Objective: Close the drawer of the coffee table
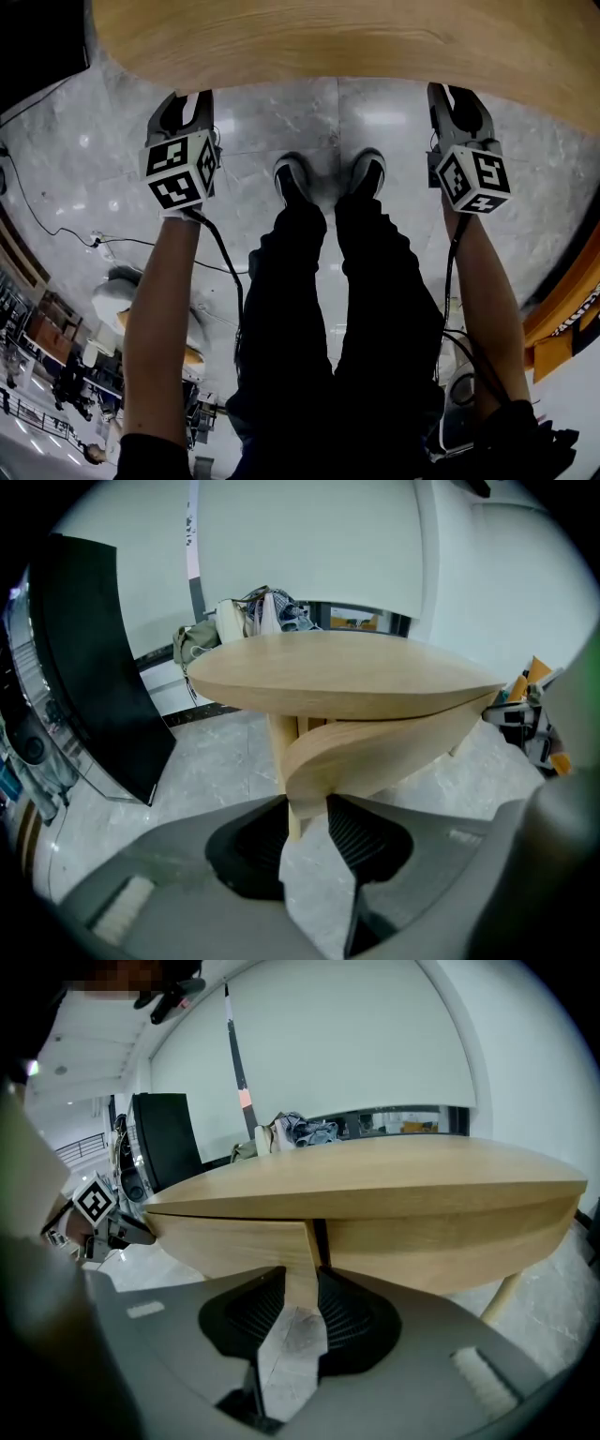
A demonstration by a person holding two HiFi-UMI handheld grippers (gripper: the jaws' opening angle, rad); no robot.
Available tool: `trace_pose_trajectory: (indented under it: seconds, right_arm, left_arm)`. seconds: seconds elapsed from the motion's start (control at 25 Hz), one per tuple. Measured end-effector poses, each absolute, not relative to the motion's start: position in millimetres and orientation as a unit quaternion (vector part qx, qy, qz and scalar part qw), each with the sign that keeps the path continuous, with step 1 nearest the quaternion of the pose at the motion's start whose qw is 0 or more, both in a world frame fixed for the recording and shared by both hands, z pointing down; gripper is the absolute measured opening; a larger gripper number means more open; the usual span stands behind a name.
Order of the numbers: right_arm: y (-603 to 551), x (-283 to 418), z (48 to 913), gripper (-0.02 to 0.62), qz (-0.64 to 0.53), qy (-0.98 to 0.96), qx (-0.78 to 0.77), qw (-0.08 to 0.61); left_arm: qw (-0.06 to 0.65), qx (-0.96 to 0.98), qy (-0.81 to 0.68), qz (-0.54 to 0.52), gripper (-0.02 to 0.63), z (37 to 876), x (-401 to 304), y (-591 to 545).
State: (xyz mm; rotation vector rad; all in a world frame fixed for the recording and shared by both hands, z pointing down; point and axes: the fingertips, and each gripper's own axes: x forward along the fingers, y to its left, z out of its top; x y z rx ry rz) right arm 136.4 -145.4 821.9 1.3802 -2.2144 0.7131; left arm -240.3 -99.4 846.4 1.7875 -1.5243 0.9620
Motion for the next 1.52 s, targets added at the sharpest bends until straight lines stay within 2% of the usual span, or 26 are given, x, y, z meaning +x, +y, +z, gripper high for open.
trace_pose_trajectory:
  seconds: [0.4,0.64,0.84,1.08,1.4,1.52]
  right_arm:
    - [-159,134,821,0.106,0.257,-0.794,0.521,0.179]
    - [-142,132,820,0.124,0.282,-0.796,0.493,0.213]
    - [-92,125,788,0.118,0.31,-0.803,0.454,0.231]
    - [-53,124,699,0.095,0.316,-0.827,0.407,0.224]
    - [-67,98,502,0.003,0.269,-0.867,0.388,0.159]
    - [-81,82,429,0.003,0.222,-0.881,0.391,0.149]
  left_arm:
    - [0.294,0.667,-0.587,0.352,0.14,845,-243,-113]
    - [0.293,0.66,-0.584,0.372,0.14,841,-241,-105]
    - [0.316,0.656,-0.574,0.374,0.14,806,-230,-57]
    - [0.295,0.704,-0.549,0.341,0.14,700,-179,-17]
    - [0.295,0.764,-0.532,0.216,0.14,496,-110,-23]
    - [0.275,0.78,-0.537,0.167,0.14,417,-101,-38]
